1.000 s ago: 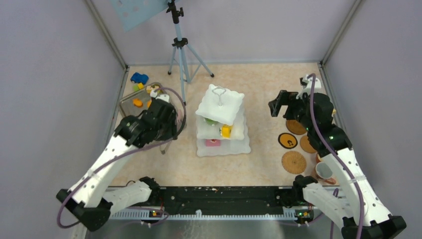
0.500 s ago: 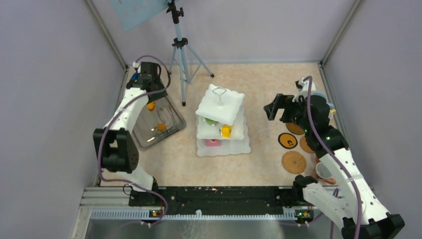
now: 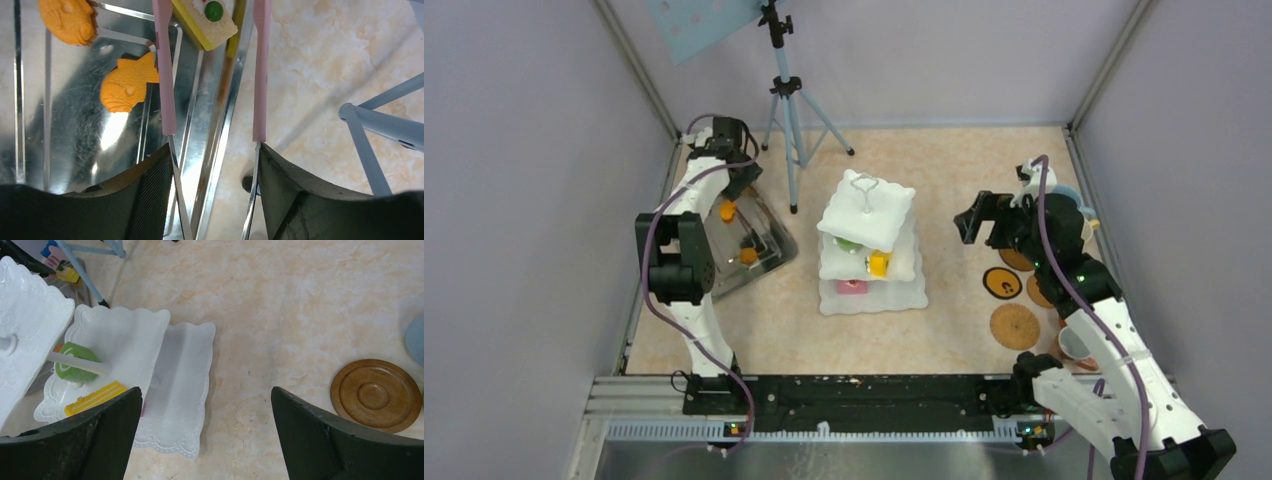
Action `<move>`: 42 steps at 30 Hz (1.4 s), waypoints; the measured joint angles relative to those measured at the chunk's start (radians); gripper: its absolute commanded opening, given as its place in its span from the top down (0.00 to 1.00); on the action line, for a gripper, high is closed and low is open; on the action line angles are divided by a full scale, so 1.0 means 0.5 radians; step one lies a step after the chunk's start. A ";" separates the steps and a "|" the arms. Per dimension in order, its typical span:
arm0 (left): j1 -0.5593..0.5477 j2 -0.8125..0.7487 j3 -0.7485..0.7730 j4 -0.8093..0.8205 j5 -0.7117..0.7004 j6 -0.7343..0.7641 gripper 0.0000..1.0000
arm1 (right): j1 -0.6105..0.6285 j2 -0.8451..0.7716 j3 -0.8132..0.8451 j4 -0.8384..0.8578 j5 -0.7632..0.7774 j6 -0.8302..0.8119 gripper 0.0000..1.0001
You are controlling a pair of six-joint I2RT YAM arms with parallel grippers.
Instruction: Serve the afternoon tea
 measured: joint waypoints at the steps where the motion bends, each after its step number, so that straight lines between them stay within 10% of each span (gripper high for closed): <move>1: 0.000 0.011 0.012 -0.001 0.005 -0.027 0.36 | 0.000 0.000 -0.006 -0.002 0.000 0.000 0.01; 31: 0.001 0.085 0.011 -0.101 0.125 -0.155 0.61 | 0.000 -0.001 -0.051 -0.001 0.002 0.024 0.01; 42: 0.002 -0.818 -0.499 -0.233 0.225 0.512 0.73 | 0.000 -0.079 -0.051 -0.001 0.003 0.049 0.01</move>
